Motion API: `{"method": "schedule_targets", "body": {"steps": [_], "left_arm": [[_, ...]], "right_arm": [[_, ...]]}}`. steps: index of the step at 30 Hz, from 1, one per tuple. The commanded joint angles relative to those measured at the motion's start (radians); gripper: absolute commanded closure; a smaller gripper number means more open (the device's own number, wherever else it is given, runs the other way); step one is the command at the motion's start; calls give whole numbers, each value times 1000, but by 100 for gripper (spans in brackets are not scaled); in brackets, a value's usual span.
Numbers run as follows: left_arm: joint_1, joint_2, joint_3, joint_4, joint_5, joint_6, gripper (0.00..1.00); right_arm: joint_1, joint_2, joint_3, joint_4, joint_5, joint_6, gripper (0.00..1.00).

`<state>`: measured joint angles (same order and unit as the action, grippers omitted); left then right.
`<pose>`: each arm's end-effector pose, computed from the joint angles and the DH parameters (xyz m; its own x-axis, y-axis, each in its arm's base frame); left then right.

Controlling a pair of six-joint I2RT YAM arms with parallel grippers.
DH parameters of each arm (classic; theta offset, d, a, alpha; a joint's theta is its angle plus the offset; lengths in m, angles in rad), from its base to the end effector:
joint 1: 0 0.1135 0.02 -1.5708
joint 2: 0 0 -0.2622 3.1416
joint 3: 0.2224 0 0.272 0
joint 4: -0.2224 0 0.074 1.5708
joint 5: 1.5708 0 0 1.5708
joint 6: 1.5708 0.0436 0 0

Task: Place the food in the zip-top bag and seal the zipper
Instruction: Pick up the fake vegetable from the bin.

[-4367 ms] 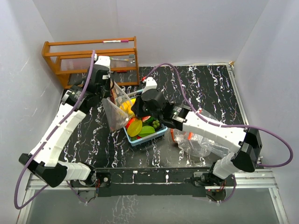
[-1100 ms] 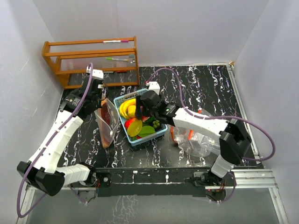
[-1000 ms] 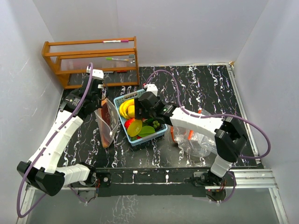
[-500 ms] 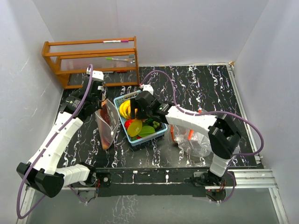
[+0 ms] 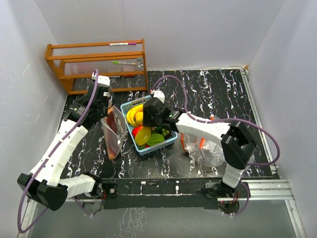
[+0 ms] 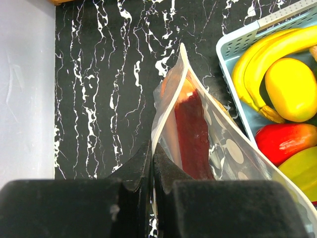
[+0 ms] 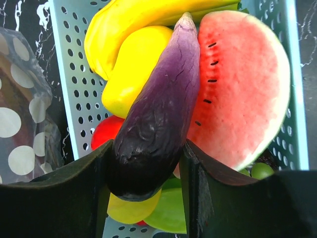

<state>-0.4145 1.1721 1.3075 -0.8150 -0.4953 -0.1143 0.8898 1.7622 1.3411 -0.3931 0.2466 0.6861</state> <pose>0.2467 -0.0859 0.3798 -0.5733 0.1426 -0.8068 -0.0498 0.9769 0.2081 0.2704 0.3168 0.2327 -0.7647 0.0321 -0.6436 -0.2113 0.9310 0.2975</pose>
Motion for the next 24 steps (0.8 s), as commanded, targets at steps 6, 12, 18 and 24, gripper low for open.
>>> {"method": "schedule_targets", "body": {"steps": [6,12,18,24], "left_arm": [[3,-22,5,2,0,6,100],[3,-20,3,10,0,8,100],[3,-10,4,24,12,7,100],[3,6,18,30,47,0,100]], "right_arm": [[4,-174,26,-45,61,-69,71],[7,-297,67,-124,-42,-137,72],[22,-424,99,-83,-280,-205,73],[76,-410,203,-80,-430,-241,73]]}}
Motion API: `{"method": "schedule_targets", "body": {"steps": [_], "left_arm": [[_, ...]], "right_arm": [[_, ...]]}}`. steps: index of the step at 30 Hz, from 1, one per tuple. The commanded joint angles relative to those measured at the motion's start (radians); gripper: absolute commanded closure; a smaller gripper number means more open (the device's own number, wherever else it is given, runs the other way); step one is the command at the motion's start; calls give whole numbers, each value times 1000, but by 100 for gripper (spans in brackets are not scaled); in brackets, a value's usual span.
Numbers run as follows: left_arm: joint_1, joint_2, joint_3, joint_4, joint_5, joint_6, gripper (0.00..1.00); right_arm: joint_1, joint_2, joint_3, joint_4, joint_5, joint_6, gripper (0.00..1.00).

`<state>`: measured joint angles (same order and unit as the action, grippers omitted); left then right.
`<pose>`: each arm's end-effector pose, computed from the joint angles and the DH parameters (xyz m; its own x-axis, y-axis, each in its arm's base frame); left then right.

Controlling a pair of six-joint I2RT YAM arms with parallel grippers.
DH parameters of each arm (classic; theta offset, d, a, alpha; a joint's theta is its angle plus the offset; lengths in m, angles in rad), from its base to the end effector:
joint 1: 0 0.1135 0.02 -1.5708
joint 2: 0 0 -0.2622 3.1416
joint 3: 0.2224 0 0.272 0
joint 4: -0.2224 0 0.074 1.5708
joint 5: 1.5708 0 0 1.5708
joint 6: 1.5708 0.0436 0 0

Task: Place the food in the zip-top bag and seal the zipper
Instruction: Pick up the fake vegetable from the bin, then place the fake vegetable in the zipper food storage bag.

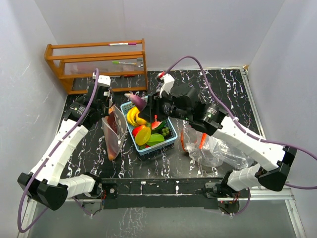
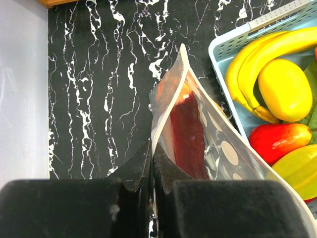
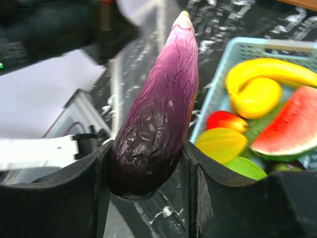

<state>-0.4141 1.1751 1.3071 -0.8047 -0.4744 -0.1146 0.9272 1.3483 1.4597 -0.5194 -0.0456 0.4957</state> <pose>0.2481 -0.0873 0.3796 -0.5702 0.1395 -0.8096 -0.0346 0.9805 0.1933 0.1947 0.2628 0.4117 -0.6015 -0.0100 -0.7988 -0.6118 0.6488 0.4525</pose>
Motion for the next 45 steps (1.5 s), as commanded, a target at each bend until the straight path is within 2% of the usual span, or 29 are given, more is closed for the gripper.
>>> {"method": "schedule_targets", "body": {"steps": [1,8,14,18,22,28,31,39,45], "left_arm": [[3,3,22,21,32,-2,100],[3,0,36,15,43,-1,100],[3,-18,43,15,48,1,100],[2,-26,36,23,50,2,100],[3,-28,18,28,39,2,100],[3,-38,6,39,36,0,100],[2,-41,12,39,26,0,100],[3,-63,36,63,23,2,100],[3,-72,3,114,41,2,100]], "right_arm": [[51,16,100,46,-142,-51,74],[148,142,232,-42,-94,-66,74],[163,169,249,-117,-22,-34,74],[174,147,216,-117,-29,-18,76],[187,101,177,-125,25,1,76],[188,-67,62,-44,150,8,79],[188,-101,59,-26,146,-4,80],[188,72,209,-208,52,11,80],[188,138,284,-315,3,41,82]]}}
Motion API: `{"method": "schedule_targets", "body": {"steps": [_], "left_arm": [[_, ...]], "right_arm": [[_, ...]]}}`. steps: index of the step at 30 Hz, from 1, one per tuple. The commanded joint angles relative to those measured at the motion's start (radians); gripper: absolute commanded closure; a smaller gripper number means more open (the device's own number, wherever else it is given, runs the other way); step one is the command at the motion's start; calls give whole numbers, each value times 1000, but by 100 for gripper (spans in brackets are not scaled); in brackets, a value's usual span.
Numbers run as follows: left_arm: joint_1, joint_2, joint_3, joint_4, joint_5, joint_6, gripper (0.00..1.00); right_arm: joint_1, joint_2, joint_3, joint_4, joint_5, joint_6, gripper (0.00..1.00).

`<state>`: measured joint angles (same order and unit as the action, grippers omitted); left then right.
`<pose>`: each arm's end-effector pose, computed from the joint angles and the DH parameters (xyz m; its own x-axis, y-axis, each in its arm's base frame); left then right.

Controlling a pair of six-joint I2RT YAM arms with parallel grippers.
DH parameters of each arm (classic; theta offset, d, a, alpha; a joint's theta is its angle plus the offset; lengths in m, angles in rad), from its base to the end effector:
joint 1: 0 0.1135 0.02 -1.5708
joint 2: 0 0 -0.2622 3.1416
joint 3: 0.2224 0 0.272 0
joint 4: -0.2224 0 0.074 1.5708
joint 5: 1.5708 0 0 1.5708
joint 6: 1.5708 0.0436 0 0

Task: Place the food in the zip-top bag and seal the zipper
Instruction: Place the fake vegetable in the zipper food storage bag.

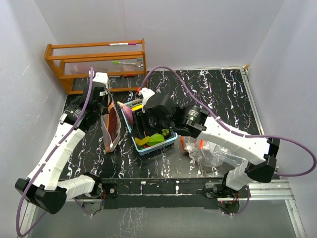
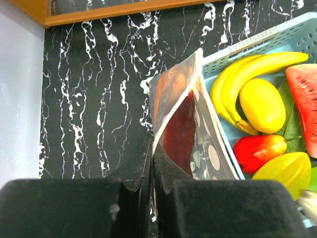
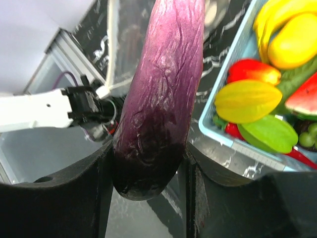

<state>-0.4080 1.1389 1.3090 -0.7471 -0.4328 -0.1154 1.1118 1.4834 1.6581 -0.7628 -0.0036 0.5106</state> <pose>0.2429 -0.0851 0.3937 -0.5017 0.1030 -0.8589 -0.0204 0.9912 0.1308 0.1531 0.3101 0.4147 -0.6532 -0.2187 -0.7249 -0.6632 0.6273 0.4083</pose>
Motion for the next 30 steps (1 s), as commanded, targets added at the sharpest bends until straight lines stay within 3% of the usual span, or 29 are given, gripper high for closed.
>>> {"method": "schedule_targets", "body": {"steps": [1,8,30], "left_arm": [[-3,-36,-5,63,-1,3,100],[-4,-38,-56,110,15,3,100],[-4,-44,-74,143,59,-9,100]], "right_arm": [[3,6,85,-82,-43,32,82],[6,-2,45,-34,-101,50,82],[9,193,178,-11,-176,103,82]]}}
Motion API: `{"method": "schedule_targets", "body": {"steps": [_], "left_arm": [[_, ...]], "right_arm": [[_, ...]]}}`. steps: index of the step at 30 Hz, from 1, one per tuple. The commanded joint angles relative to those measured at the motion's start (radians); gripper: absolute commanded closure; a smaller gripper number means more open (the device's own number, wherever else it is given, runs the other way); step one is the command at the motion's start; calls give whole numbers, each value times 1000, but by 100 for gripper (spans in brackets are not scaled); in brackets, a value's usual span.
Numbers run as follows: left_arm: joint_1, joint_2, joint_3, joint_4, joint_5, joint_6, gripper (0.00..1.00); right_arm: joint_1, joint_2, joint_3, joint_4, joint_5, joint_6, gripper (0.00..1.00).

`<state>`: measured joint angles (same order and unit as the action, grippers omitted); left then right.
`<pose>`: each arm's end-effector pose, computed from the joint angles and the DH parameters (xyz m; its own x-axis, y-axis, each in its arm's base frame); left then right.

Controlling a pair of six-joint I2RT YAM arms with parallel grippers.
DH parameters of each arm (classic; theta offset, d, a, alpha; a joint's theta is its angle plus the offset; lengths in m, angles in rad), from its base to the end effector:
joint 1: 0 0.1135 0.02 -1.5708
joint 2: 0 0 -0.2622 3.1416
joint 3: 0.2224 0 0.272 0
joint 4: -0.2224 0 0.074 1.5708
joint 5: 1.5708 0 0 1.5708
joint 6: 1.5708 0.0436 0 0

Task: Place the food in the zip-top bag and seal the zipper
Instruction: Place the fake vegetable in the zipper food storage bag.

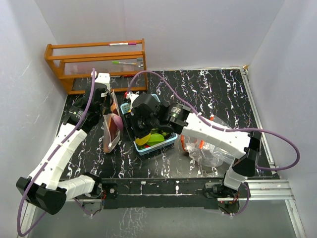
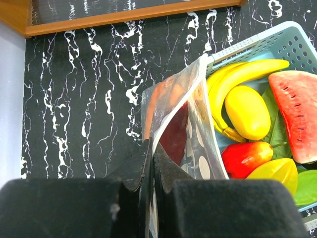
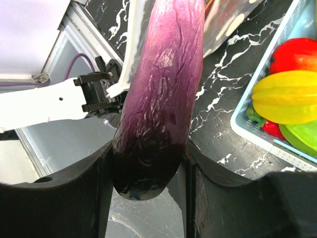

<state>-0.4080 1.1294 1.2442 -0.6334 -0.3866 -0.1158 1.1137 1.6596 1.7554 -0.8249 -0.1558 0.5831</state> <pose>0.2489 -0.0897 0.3839 -0.4597 0.0821 -0.8843 0.0139 0.9963 0.0853 0.1656 0.3520 0.3818 -0.7617 -0.3161 -0.5656 -0.6207 0.6064 0.4969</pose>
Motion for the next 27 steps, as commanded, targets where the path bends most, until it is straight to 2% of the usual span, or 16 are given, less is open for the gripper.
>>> {"method": "schedule_targets", "body": {"steps": [1,5,11,16,20,27], "left_arm": [[-5,-36,-12,31,17,-12,100],[-4,-48,-23,38,36,-26,100],[-3,-79,-4,30,59,-34,100],[-4,-116,-11,32,91,-39,100],[-3,-129,-16,18,99,-40,100],[-4,-141,-50,29,127,-48,100]], "right_arm": [[8,27,92,41,-25,37,82],[6,54,115,4,-12,60,83],[-9,48,49,-38,53,103,82],[-47,8,-44,23,66,146,82],[-79,-15,-83,38,143,172,82],[-101,-31,-121,257,25,177,82]]}}
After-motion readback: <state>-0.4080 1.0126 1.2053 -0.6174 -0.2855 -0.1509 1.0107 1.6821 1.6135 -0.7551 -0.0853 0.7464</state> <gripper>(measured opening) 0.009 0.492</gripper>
